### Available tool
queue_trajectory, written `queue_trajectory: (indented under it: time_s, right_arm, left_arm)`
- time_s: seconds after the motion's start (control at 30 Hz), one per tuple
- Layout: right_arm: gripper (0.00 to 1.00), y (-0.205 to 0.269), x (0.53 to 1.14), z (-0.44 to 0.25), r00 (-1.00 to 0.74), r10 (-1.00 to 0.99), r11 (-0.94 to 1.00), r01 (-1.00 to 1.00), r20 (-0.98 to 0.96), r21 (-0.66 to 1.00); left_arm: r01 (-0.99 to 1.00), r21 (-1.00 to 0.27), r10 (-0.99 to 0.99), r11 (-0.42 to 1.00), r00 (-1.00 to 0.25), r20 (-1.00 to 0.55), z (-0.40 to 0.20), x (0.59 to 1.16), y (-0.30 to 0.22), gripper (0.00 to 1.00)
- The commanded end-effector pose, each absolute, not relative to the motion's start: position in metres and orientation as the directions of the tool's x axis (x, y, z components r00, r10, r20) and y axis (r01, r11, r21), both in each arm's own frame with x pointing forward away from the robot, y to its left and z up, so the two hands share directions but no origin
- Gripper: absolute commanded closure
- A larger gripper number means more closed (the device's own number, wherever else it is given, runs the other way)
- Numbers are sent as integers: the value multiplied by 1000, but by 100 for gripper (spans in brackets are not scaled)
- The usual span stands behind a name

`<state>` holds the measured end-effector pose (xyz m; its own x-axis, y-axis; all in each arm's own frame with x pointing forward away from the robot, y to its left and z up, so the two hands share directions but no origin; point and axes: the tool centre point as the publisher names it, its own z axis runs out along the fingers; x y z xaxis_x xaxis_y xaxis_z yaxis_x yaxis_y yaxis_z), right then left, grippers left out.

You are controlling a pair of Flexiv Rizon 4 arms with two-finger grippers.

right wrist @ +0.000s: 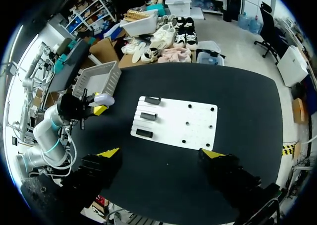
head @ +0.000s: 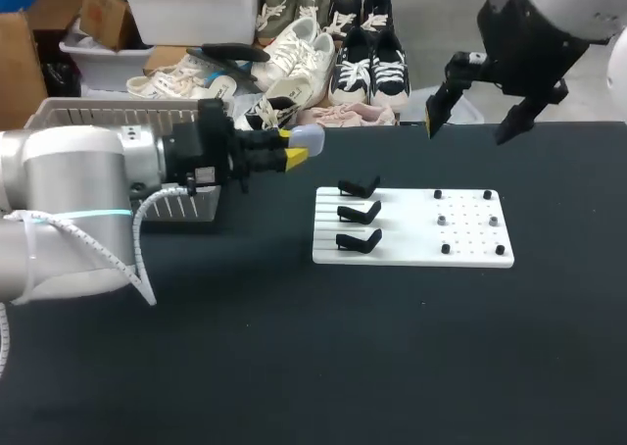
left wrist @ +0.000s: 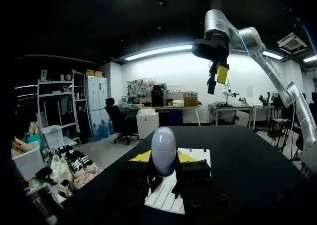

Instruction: Pick up each earbud case from the left stands, insert the matching earbuds, close the lid, and place the case in the box.

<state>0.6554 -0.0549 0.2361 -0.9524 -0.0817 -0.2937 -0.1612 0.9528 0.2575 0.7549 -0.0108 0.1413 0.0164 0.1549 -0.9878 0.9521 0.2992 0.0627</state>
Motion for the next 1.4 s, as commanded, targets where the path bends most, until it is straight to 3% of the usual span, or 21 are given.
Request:
queue_trajectory:
  time_s: [0.03, 0.4, 0.63, 1.07, 1.1, 1.13, 1.17, 1.2, 1.4]
  right_arm:
    - [0, -55, 652, 236, -949, -74, 955, -156, -306, 254]
    - [0, -55, 652, 236, -949, -74, 955, -156, -306, 254]
    - [0, -55, 652, 236, -949, -74, 955, -156, -306, 254]
    - [0, -55, 652, 236, -949, -74, 955, -156, -306, 254]
    - [0, -55, 652, 236, -949, -74, 955, -156, -306, 254]
    - [0, -55, 652, 236, -949, -74, 955, -156, -306, 254]
    - [0, -55, 652, 236, -949, -74, 955, -156, -306, 254]
    - [0, -55, 652, 236, -949, -74, 955, -156, -306, 254]
    - [0, -55, 652, 236, -949, -74, 955, -156, -306, 254]
  left_arm:
    - [861, 118, 195, 495, 21, -980, 156, 751, 32, 100]
    - [710, 196, 354, 676, -80, -932, 171, 776, 116, 100]
    - [670, 279, 527, 688, -197, -827, 148, 800, 159, 100]
    - [619, 176, 481, 766, -369, -795, 102, 825, 187, 100]
    - [618, 176, 480, 766, -369, -795, 101, 827, 188, 91]
    - [614, 171, 473, 771, -372, -799, 100, 829, 190, 74]
    - [611, 169, 470, 773, -373, -800, 101, 829, 191, 63]
    - [607, 168, 469, 776, -377, -799, 102, 829, 192, 1]
    - [614, 174, 458, 770, -341, -821, 111, 820, 191, 0]
